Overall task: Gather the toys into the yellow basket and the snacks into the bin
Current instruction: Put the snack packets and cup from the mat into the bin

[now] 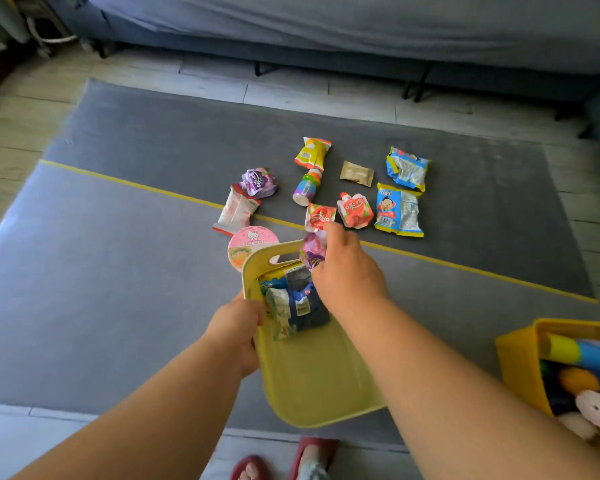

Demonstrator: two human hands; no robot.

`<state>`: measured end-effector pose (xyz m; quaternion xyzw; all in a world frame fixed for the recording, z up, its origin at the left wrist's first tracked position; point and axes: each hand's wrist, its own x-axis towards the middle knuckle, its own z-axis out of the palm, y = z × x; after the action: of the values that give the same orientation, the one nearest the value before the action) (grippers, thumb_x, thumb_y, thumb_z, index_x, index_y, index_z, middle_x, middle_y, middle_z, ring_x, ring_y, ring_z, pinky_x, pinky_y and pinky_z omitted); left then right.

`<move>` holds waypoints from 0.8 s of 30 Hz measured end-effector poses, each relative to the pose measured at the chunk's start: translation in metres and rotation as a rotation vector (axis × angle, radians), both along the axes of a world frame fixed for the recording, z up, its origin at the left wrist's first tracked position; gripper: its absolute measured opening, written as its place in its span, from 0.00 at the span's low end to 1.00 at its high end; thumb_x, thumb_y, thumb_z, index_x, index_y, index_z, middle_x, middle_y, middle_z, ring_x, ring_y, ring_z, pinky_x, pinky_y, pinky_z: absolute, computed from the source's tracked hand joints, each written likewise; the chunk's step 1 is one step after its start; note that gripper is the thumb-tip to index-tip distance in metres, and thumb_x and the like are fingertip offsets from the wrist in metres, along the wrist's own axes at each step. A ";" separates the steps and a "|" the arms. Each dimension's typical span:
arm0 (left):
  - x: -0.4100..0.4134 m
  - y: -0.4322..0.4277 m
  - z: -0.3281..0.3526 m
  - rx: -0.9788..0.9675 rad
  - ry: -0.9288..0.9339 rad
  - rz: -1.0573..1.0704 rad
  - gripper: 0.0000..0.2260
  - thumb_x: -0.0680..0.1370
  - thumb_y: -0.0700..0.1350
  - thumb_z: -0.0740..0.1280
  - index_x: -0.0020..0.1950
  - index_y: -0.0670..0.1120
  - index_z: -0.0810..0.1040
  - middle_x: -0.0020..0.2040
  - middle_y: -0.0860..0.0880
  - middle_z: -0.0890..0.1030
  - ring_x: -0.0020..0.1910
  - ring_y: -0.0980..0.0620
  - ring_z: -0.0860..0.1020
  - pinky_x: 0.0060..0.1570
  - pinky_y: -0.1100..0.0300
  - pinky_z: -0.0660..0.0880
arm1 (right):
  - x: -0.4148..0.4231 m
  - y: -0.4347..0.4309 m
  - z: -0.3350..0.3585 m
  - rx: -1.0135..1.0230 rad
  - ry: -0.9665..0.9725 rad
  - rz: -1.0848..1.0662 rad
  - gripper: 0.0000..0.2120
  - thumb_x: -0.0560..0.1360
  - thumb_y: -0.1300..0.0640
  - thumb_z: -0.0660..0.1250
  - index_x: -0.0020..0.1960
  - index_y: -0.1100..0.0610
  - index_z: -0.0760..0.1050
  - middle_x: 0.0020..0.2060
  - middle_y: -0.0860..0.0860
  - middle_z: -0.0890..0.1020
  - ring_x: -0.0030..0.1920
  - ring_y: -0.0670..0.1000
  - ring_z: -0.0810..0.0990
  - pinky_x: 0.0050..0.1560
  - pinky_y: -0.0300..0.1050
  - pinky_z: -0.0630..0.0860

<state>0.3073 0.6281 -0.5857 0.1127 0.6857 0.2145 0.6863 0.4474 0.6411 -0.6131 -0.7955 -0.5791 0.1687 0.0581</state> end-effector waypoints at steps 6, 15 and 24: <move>-0.001 0.004 0.003 0.023 0.017 -0.067 0.15 0.81 0.30 0.53 0.44 0.43 0.76 0.32 0.44 0.80 0.24 0.46 0.79 0.17 0.54 0.74 | 0.001 -0.018 -0.013 -0.171 -0.225 0.050 0.23 0.80 0.63 0.54 0.73 0.56 0.52 0.57 0.59 0.70 0.51 0.60 0.79 0.39 0.47 0.67; 0.004 0.019 -0.030 -0.017 0.005 -0.143 0.19 0.74 0.28 0.52 0.55 0.39 0.78 0.37 0.39 0.83 0.37 0.39 0.82 0.34 0.47 0.80 | 0.004 0.005 -0.042 -0.518 -0.127 0.027 0.20 0.76 0.66 0.60 0.67 0.59 0.65 0.61 0.58 0.75 0.60 0.59 0.75 0.52 0.52 0.74; 0.011 0.042 -0.046 -0.027 0.027 -0.138 0.18 0.73 0.27 0.53 0.54 0.38 0.78 0.46 0.36 0.82 0.42 0.37 0.82 0.38 0.44 0.81 | 0.031 0.069 -0.033 0.065 -0.074 0.104 0.08 0.80 0.58 0.58 0.57 0.57 0.71 0.52 0.55 0.78 0.49 0.58 0.78 0.37 0.47 0.66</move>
<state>0.3185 0.6704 -0.6320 0.1534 0.6882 0.1558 0.6918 0.4783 0.7102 -0.6464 -0.7676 -0.6267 0.1233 0.0535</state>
